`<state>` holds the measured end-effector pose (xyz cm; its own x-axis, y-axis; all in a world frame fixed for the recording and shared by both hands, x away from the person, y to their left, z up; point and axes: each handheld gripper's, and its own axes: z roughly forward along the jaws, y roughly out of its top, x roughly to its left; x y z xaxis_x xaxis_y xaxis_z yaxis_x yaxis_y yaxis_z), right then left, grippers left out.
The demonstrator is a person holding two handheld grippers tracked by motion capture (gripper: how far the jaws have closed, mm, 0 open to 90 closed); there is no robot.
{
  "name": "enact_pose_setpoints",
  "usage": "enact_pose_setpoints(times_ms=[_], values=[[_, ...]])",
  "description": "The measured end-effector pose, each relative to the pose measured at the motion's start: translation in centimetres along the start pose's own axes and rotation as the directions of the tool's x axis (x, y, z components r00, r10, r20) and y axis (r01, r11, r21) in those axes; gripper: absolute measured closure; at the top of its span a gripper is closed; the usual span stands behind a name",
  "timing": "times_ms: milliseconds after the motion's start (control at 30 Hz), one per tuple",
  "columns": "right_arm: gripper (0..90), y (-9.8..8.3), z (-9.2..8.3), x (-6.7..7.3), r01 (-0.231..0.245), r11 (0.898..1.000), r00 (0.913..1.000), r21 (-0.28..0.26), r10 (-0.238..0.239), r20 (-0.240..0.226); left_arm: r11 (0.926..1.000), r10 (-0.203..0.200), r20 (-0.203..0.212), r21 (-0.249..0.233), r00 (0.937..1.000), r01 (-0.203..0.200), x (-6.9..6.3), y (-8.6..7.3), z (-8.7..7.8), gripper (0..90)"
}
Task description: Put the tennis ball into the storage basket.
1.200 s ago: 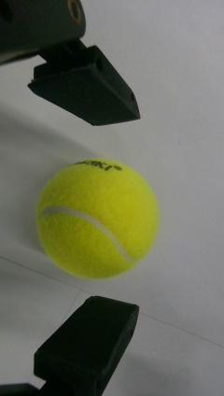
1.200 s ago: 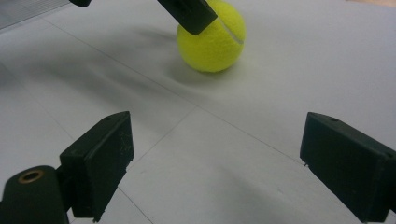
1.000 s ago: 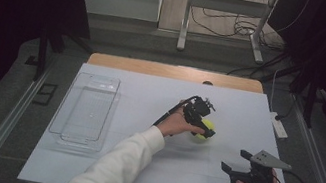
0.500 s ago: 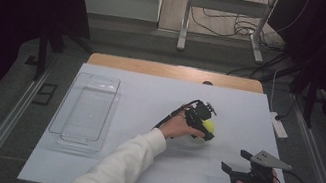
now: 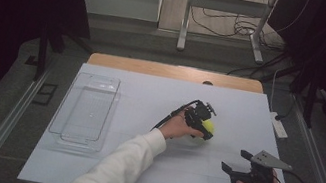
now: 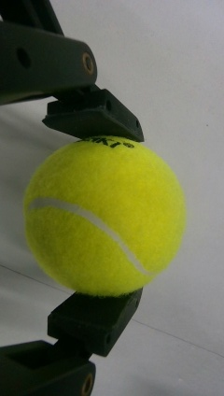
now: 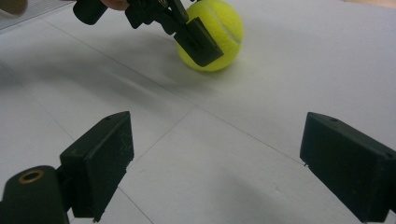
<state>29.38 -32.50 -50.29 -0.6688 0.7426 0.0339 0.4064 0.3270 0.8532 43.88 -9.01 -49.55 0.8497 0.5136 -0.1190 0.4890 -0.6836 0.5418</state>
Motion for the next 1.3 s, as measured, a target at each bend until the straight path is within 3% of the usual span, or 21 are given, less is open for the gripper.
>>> enact_pose_setpoints(times_ms=[700,1300], values=[[10.2,0.0,0.0,0.0,0.001,1.000,1.0000,0.002,-0.001,0.002,0.9984,0.026,0.000,-0.050,0.9997,-0.026,-0.1,-0.7,-2.1,27.0],[10.2,0.0,0.1,0.0,0.001,1.000,1.0000,0.003,-0.001,0.001,0.9952,0.012,-0.010,-0.097,0.9999,-0.013,0.0,-1.9,-4.0,27.0]])
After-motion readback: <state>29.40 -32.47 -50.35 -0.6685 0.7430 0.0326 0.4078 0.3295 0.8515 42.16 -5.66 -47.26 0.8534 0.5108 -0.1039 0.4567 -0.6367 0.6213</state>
